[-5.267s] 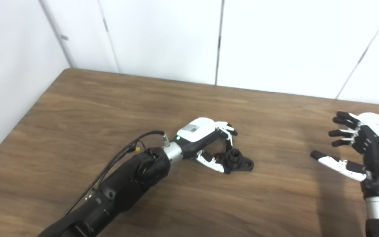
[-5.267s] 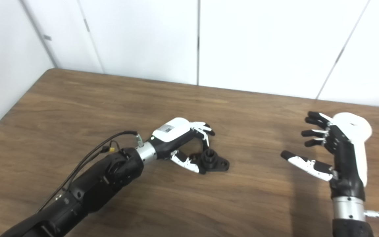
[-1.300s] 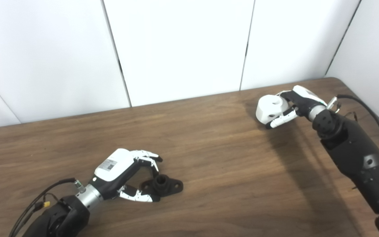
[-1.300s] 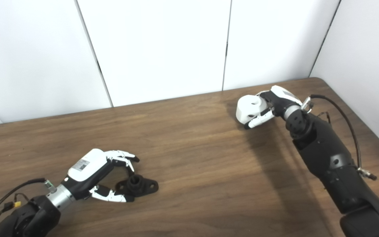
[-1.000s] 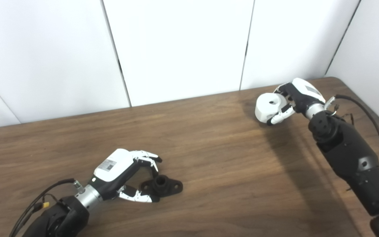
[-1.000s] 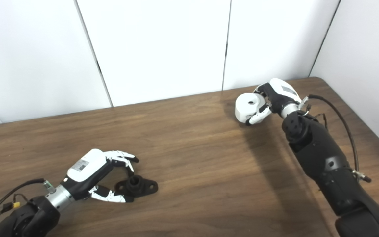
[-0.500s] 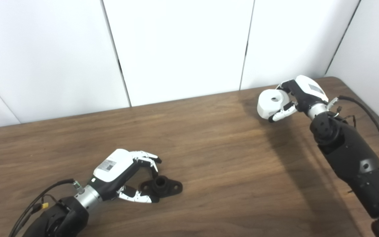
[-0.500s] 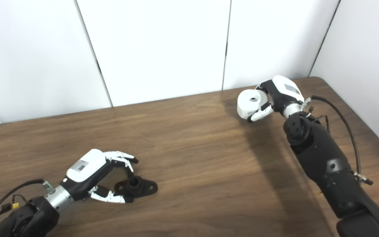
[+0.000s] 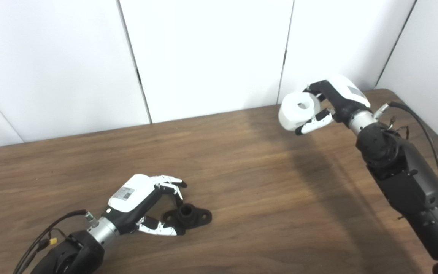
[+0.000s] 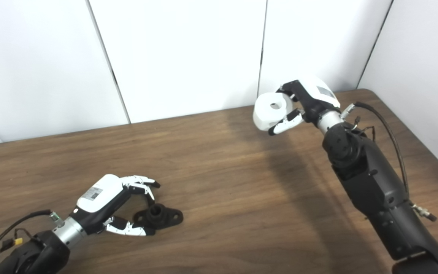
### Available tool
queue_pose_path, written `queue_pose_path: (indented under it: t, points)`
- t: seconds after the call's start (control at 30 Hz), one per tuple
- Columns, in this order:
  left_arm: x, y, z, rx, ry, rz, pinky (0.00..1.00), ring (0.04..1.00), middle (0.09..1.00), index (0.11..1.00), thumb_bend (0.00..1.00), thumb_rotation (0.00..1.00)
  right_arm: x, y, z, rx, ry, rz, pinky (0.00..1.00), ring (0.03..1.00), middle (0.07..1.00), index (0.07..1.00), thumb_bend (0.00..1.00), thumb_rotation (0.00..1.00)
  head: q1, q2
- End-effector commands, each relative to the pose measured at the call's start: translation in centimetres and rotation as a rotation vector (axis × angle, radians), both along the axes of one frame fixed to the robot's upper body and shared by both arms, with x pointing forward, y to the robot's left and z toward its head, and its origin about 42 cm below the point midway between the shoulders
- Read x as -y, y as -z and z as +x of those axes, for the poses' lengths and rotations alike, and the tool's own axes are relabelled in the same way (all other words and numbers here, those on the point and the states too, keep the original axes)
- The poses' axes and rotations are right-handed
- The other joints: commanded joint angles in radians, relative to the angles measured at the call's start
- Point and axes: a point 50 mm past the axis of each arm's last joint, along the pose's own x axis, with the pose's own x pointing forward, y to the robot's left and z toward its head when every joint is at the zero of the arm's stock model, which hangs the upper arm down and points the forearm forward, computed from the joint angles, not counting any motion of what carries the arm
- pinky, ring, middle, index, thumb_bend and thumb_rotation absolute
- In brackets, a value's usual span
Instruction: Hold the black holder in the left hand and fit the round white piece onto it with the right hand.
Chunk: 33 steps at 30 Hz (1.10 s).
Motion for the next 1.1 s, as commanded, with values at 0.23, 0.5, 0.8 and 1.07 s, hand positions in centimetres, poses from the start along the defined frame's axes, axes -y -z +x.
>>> queue_pose_path:
  t: [0.23,0.5,0.8,1.07]
  points:
    - [0.4,3.4,-0.9,-0.080,-0.006,0.116,0.77,0.845,0.818,0.484,0.52,0.07,-4.6,-3.2,-1.5,0.115,-0.171,0.019,0.65,0.743,0.721,0.481,0.52,0.13,0.089,0.025]
    - [1.4,2.9,-0.7,-0.092,-0.012,0.129,0.81,0.870,0.841,0.485,0.52,0.07,-7.4,-3.7,-2.8,0.095,-0.286,0.045,0.66,0.751,0.722,0.481,0.52,0.14,0.171,0.061]
    - [2.5,2.3,-0.5,-0.084,-0.037,0.132,0.83,0.883,0.834,0.485,0.52,0.07,-10.0,-3.2,-3.9,0.062,-0.400,0.074,0.68,0.762,0.717,0.480,0.52,0.13,0.252,0.093]
    - [3.0,2.5,-0.3,-0.078,-0.041,0.136,0.82,0.869,0.831,0.485,0.52,0.07,-12.6,-2.2,-4.6,0.007,-0.494,0.067,0.68,0.761,0.695,0.479,0.52,0.13,0.287,0.107]
